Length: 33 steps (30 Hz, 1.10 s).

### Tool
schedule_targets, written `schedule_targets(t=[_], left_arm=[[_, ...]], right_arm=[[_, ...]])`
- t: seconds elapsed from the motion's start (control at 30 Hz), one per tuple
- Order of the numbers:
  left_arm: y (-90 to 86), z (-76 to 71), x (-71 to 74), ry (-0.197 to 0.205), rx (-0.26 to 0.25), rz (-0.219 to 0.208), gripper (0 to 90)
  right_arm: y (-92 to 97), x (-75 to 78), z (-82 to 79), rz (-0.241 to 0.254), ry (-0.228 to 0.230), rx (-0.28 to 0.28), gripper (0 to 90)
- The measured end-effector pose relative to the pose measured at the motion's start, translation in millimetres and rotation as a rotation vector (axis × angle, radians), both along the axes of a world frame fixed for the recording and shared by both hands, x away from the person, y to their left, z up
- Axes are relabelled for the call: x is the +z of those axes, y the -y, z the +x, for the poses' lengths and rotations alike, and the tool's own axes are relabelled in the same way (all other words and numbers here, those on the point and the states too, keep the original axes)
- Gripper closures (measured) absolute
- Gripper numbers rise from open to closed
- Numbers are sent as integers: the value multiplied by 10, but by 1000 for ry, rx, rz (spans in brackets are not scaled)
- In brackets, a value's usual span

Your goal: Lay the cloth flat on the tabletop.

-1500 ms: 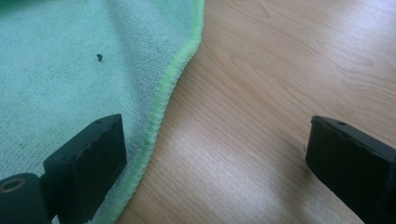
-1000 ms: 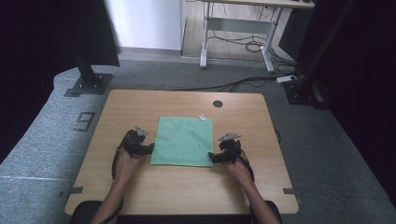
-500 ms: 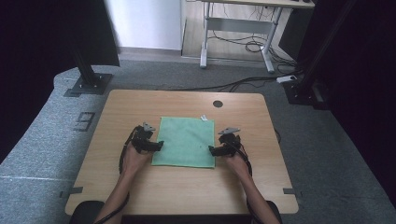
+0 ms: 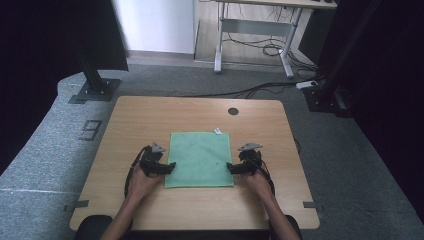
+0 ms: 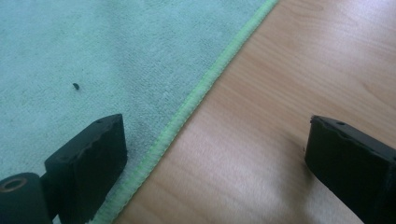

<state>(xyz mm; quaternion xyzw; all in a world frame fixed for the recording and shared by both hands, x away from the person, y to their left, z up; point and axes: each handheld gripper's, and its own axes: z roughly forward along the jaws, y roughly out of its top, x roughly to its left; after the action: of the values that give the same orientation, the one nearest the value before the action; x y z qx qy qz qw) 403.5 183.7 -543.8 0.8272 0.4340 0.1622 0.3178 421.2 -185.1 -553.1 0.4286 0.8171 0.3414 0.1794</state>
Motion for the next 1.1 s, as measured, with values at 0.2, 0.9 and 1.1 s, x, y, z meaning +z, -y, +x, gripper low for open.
schedule_targets(t=[0.2, 0.9, 1.1], left_arm=[[7, -128, 0, 0, -23, 0, 187], [-239, -335, 185, 26, -32, -68, 141], [-492, -429, 131, -1, 1, -30, 122]], right_arm=[[31, -5, -135, 7, -6, 11, 55], [241, 106, -387, 21, 9, 32, 66], [450, 61, -470, 9, -10, 0, 0]])
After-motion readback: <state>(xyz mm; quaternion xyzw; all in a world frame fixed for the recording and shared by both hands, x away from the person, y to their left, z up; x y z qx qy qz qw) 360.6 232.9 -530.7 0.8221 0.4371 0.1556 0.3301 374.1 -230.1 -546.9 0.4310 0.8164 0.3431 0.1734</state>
